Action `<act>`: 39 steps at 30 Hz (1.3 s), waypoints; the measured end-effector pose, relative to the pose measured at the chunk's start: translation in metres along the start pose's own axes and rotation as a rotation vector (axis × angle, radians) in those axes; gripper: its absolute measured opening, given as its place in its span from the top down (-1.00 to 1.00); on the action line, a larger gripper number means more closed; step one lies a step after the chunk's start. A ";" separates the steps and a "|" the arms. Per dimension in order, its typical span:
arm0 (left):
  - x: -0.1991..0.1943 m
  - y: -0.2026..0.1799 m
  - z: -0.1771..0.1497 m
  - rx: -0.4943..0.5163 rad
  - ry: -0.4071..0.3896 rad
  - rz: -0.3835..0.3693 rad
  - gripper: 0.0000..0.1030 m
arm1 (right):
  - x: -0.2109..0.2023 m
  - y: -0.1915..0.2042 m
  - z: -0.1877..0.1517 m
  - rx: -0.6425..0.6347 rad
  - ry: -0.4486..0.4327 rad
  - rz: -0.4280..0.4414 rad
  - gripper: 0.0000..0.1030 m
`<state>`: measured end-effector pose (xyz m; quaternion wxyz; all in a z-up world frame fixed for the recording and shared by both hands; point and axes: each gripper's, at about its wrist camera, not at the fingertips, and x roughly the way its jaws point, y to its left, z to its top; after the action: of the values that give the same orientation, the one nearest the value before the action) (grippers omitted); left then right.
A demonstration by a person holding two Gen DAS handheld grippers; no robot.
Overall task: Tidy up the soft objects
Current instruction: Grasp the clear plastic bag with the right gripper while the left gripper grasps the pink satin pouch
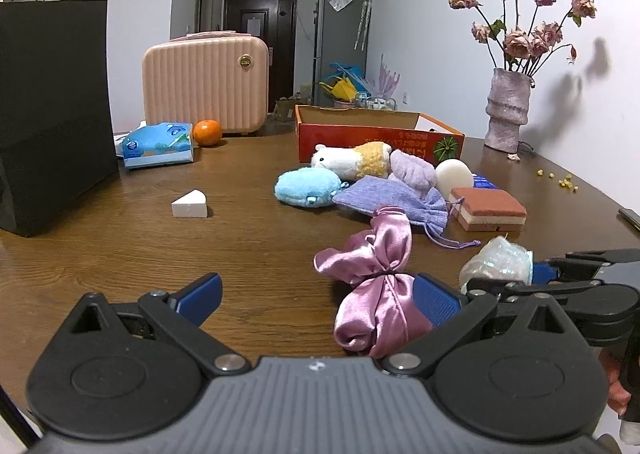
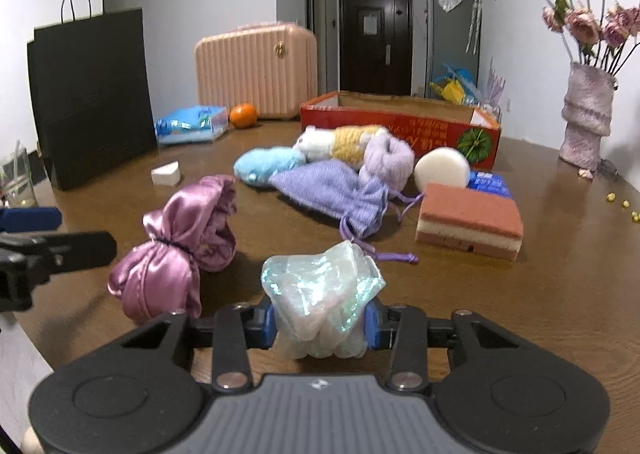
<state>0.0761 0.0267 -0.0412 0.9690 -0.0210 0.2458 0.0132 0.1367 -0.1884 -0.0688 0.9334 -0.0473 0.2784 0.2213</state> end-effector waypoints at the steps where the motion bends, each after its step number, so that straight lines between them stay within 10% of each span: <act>1: 0.000 -0.001 0.001 0.002 0.000 -0.002 -1.00 | -0.004 -0.001 0.001 0.003 -0.015 -0.004 0.24; 39: 0.080 -0.041 0.015 0.076 0.174 -0.002 -1.00 | -0.012 -0.033 0.000 0.067 -0.072 -0.073 0.24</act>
<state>0.1548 -0.0121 -0.0650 0.9441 0.0147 0.3292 0.0011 0.1419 -0.2226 -0.0635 0.9513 -0.0182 0.2501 0.1793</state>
